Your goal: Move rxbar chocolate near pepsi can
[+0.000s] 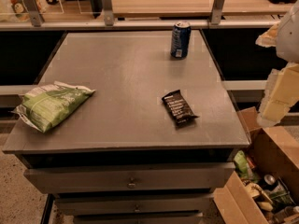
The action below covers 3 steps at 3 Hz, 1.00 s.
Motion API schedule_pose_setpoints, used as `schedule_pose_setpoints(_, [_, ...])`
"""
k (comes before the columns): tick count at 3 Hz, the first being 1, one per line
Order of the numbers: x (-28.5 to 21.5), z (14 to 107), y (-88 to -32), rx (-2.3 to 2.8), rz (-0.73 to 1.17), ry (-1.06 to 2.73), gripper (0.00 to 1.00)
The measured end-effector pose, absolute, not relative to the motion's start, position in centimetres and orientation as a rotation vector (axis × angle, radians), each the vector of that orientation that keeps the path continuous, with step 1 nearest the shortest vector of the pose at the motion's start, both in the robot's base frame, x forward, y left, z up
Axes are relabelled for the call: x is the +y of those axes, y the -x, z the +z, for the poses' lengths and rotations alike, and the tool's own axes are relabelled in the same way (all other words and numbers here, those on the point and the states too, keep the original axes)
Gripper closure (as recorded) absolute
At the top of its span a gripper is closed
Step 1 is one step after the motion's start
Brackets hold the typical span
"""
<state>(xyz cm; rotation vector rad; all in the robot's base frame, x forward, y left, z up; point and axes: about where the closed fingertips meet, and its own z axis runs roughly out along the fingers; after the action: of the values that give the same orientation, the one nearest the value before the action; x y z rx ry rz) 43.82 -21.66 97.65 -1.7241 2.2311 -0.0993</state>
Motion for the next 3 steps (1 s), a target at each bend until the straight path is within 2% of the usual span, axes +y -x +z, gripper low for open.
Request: schedule_pose_setpoints(3, [-17.1, 94.1, -46.4, 2.282, -0.058, 1.756, 0.00])
